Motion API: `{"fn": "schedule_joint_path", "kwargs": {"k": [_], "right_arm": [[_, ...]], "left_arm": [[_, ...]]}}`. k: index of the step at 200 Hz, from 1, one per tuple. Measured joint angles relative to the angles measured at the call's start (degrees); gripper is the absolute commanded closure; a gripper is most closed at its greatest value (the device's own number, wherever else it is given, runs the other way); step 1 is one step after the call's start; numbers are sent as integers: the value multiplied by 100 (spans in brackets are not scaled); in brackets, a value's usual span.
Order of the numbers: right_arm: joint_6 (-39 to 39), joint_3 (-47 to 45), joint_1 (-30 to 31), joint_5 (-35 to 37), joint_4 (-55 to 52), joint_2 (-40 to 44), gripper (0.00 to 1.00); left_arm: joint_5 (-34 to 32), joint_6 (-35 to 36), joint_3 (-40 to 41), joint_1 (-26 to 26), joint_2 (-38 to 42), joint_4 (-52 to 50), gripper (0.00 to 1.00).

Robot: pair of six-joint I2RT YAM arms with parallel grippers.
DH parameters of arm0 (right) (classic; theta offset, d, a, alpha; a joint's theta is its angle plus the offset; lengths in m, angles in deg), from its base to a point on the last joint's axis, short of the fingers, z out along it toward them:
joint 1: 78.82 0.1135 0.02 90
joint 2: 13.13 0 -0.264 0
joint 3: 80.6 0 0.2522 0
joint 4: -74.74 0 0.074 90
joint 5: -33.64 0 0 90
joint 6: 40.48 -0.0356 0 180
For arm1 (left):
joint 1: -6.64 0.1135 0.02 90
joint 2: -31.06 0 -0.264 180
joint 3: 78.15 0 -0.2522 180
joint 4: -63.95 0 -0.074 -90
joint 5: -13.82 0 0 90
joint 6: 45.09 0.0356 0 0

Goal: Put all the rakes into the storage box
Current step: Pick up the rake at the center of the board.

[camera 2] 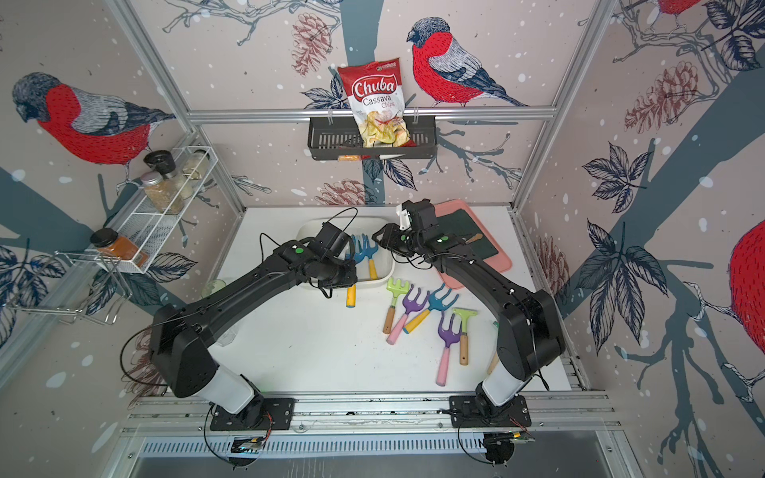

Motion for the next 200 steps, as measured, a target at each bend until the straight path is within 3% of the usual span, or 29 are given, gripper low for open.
{"fn": "schedule_joint_path", "kwargs": {"k": [45, 87, 125, 144, 156, 200], "right_arm": [[-173, 111, 271, -42, 157, -330, 50], [-227, 310, 411, -151, 256, -743, 58], [-330, 605, 492, -254, 352, -1067, 78], [-365, 730, 511, -330, 374, -1204, 93], [-463, 789, 514, -446, 435, -1268, 100], [-466, 1027, 546, -525, 542, -1528, 100]], "left_arm": [[269, 254, -144, 221, -146, -2, 95], [415, 393, -120, 356, -131, 2, 95], [470, 442, -44, 487, -70, 17, 94], [518, 461, 15, 542, -55, 17, 93], [551, 452, 57, 601, -39, 22, 90], [599, 503, 216, 807, 63, 166, 65]]}}
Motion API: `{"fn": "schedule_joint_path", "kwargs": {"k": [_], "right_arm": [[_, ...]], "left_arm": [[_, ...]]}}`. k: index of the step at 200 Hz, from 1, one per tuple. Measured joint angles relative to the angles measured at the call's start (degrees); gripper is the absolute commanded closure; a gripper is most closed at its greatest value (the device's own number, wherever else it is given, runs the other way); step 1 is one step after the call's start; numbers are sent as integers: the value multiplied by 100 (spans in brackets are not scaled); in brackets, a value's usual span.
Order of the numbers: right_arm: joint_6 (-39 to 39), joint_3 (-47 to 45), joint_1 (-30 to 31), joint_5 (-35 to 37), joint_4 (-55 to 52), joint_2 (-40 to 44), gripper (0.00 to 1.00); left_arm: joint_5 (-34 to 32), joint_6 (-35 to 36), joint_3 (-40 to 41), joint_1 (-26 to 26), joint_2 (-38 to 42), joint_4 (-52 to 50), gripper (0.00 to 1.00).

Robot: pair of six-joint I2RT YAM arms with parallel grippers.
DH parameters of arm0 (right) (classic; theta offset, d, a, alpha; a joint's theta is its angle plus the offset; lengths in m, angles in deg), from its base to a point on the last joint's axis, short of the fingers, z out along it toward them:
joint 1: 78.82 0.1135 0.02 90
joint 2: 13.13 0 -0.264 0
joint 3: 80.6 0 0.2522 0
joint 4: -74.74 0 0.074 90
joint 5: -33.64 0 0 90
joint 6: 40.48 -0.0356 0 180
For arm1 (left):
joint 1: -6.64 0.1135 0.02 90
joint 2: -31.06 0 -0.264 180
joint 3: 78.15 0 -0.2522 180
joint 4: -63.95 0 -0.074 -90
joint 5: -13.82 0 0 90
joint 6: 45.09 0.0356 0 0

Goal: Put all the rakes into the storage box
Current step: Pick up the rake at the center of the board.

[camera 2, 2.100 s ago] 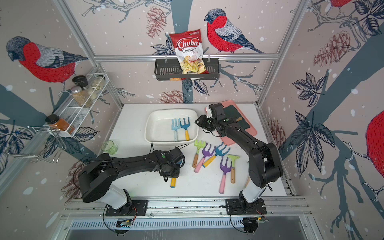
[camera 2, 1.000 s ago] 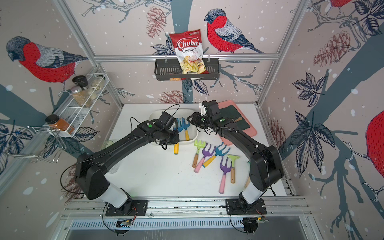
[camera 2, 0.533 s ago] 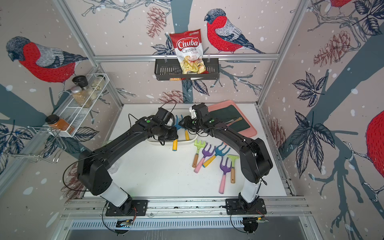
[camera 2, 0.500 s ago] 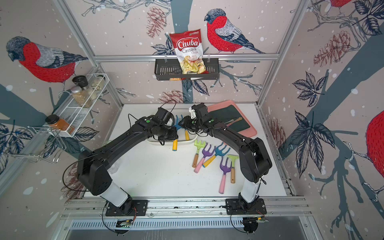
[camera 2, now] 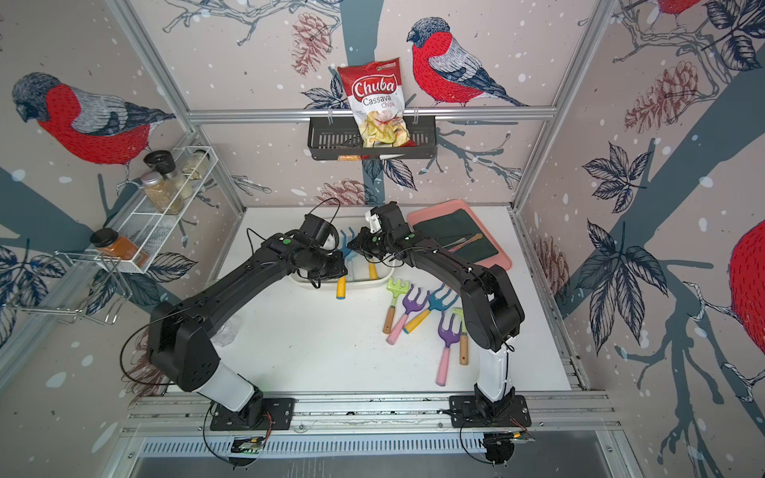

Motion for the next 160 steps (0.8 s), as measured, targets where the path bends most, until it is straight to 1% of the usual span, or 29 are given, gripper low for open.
{"fn": "schedule_joint_path", "kwargs": {"k": [7, 17, 36, 62, 77, 103, 126, 160], "right_arm": [[-9, 33, 4, 20, 0, -39, 100], [-9, 79, 4, 26, -7, -94, 100], [-7, 210, -2, 37, -7, -223, 100], [9, 608, -37, 59, -46, -546, 100], [13, 988, -74, 72, -87, -844, 100], [35, 1834, -125, 76, -227, -1515, 100], [37, 2553, -168, 68, -407, -2103, 100], [7, 3239, -186, -83, -511, -2811, 100]], "left_arm": [[22, 13, 26, 44, 39, 24, 56], [63, 39, 50, 118, 94, 35, 46], [105, 48, 87, 278, 203, 83, 39], [114, 151, 227, 605, 522, 116, 36], [116, 192, 400, 852, 774, 120, 36], [138, 289, 885, 1287, 1228, 146, 35], [195, 332, 1351, 1572, 1534, 166, 34], [308, 448, 1880, 1908, 1792, 245, 34]]}}
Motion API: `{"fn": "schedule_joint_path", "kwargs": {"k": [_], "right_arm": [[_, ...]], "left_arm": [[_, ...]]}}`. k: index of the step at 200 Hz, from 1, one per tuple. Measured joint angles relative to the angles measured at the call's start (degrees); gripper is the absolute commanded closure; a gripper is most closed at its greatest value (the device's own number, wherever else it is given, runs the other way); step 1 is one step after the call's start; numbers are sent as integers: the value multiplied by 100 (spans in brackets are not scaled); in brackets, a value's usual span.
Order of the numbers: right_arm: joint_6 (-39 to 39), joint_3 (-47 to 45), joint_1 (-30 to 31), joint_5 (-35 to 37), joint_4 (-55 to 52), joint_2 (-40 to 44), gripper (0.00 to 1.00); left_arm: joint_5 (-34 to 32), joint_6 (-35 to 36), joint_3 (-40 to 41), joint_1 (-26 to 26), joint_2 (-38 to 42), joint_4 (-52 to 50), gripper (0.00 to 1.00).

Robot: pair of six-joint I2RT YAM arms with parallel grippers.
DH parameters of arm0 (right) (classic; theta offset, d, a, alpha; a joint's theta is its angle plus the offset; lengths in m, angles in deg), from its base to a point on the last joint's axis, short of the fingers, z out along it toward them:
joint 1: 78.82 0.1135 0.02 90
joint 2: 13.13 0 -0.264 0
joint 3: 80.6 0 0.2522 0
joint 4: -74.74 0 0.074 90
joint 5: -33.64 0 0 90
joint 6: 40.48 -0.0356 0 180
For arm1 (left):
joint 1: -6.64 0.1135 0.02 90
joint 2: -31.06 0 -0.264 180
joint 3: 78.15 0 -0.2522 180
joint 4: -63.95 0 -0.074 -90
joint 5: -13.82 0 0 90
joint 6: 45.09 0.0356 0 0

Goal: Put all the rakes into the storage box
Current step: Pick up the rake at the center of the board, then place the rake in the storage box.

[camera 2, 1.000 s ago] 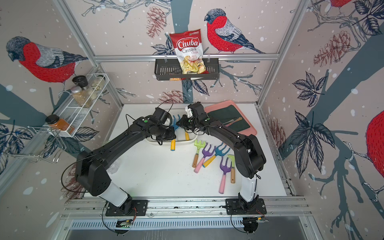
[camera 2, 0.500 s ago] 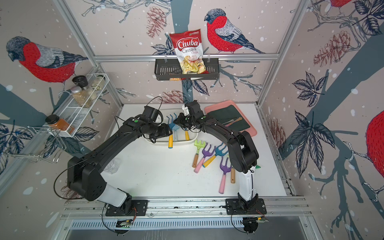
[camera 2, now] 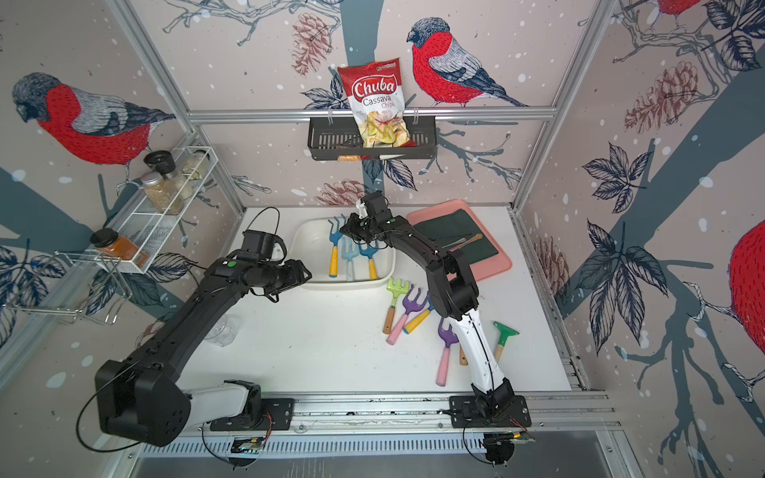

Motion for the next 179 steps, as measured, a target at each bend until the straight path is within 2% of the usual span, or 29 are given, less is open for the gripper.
{"fn": "schedule_joint_path", "kwargs": {"k": [54, 153, 171, 179], "right_arm": [[-151, 643, -9, -186, -153, -763, 100], [-192, 905, -39, -306, -203, -1346, 100], [-197, 933, -39, -328, -201, -1379, 96], [-203, 940, -39, -330, -199, -1386, 90]], "left_arm": [[164, 199, 352, 223, -96, 76, 34], [278, 345, 638, 269, -319, 302, 34], [280, 348, 693, 278, -339, 332, 34], [282, 348, 706, 278, -352, 330, 34]]}}
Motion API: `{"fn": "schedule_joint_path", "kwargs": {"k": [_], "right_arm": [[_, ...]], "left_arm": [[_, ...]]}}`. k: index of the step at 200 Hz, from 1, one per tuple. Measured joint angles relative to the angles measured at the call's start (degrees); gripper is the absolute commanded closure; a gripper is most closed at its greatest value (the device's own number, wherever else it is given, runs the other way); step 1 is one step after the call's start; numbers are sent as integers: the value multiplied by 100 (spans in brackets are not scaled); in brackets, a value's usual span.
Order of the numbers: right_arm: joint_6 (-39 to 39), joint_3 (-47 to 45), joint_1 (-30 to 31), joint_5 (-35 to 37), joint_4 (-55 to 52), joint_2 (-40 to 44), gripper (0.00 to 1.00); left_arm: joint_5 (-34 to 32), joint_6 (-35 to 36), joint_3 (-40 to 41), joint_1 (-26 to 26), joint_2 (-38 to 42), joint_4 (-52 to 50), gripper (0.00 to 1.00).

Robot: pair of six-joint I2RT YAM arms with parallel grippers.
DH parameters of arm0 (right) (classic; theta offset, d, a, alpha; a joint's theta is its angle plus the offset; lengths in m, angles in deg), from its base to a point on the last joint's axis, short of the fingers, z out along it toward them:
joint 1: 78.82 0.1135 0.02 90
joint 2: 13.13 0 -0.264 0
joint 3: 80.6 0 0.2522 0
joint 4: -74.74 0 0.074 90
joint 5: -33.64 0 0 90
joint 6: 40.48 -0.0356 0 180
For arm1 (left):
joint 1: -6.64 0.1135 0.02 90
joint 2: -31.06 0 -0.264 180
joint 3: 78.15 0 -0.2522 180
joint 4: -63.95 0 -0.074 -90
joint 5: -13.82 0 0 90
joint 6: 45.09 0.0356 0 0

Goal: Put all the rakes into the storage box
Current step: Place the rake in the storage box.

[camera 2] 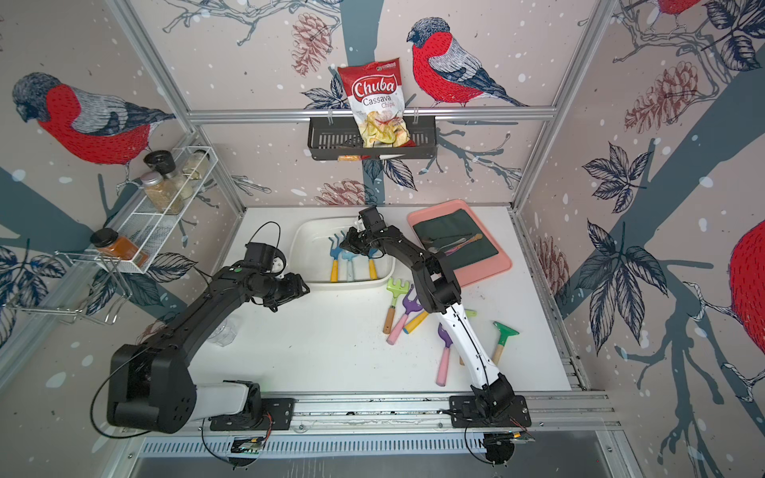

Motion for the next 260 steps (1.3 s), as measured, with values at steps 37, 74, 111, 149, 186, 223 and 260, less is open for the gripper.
{"fn": "schedule_joint_path", "kwargs": {"k": [37, 74, 111, 149, 186, 223, 260], "right_arm": [[-85, 4, -9, 2, -15, -20, 73], [-85, 7, -11, 4, -39, -17, 58], [-76, 7, -22, 61, -149, 39, 43], [17, -35, -26, 289, -391, 391, 37], [76, -33, -74, 599, -763, 601, 36], [256, -470, -149, 970, -1102, 1270, 36], [522, -2074, -243, 1279, -973, 3047, 36]], "left_arm": [[17, 66, 13, 9, -33, 2, 34], [22, 105, 37, 22, -33, 2, 34], [35, 107, 63, 31, 2, 4, 34], [131, 103, 66, 31, 216, 7, 34], [229, -68, 22, -59, 487, -15, 34], [229, -632, -63, -1060, 817, 275, 34], [-492, -1349, -46, -2682, 494, 835, 34]]}}
